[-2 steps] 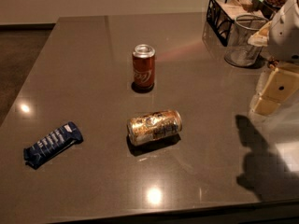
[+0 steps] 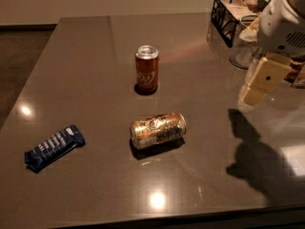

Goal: Move coke can near rxbar blueberry

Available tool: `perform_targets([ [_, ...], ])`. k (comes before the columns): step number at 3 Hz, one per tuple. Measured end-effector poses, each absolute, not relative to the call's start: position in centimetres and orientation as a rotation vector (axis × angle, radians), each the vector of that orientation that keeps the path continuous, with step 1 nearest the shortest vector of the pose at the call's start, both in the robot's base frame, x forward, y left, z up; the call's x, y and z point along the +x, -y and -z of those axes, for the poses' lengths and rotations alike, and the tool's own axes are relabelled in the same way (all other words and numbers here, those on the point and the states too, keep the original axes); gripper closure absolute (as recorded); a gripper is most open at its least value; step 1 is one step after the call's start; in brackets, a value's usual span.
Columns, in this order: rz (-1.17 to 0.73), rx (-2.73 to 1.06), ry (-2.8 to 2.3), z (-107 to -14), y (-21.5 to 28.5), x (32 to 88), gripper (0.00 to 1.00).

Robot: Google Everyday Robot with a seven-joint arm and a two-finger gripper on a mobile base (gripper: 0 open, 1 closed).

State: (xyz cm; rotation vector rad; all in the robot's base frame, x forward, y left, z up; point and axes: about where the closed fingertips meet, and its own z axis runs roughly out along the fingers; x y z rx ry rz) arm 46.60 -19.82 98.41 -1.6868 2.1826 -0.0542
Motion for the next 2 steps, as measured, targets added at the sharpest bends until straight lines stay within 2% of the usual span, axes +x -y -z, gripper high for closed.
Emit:
perform_targets([
  [2, -0.128, -1.563, -2.113, -97.9, 13.0, 54.3, 0.0],
])
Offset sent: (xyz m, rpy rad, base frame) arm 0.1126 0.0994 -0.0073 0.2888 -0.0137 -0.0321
